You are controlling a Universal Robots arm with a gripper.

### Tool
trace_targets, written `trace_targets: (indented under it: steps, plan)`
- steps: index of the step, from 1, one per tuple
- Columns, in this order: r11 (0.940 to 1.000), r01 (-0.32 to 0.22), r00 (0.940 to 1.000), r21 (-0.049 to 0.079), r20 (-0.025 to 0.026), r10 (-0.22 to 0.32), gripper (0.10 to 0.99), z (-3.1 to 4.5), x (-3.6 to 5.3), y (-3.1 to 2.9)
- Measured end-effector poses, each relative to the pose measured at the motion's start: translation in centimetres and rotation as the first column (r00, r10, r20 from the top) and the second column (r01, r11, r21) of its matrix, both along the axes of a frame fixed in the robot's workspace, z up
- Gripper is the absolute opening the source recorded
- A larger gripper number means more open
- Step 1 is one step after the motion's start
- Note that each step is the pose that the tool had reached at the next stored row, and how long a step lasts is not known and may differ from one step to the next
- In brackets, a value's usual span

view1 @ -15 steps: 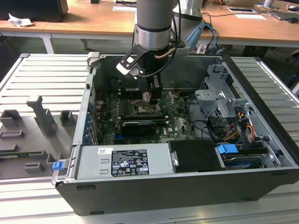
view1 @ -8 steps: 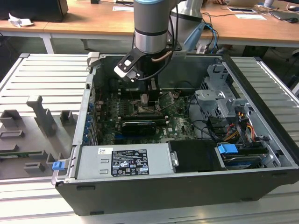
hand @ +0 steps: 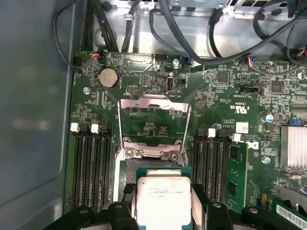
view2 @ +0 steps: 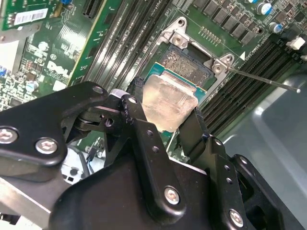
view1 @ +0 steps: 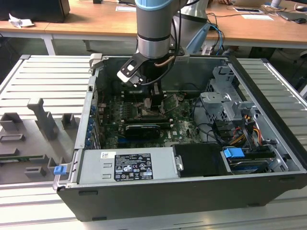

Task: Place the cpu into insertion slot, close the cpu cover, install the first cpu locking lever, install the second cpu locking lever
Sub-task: 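Place the cpu into insertion slot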

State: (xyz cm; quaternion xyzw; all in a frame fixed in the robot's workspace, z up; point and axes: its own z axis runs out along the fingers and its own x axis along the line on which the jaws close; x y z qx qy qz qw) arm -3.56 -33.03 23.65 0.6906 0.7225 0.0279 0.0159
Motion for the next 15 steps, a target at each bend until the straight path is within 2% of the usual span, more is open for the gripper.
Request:
trace_targets:
  steps: [4, 8, 15]
  plan:
    - [1.0, 0.0, 1.0, 0.0, 0.0, 0.0, 0.541, -0.51, -0.24, 0.06]
    - [1.0, 0.0, 1.0, 0.0, -0.0009, 0.0, 0.541, -1.05, -0.37, 0.36]
    - [1.0, 0.0, 1.0, 0.0, -0.001, 0.0, 0.541, -1.23, -0.37, 0.38]
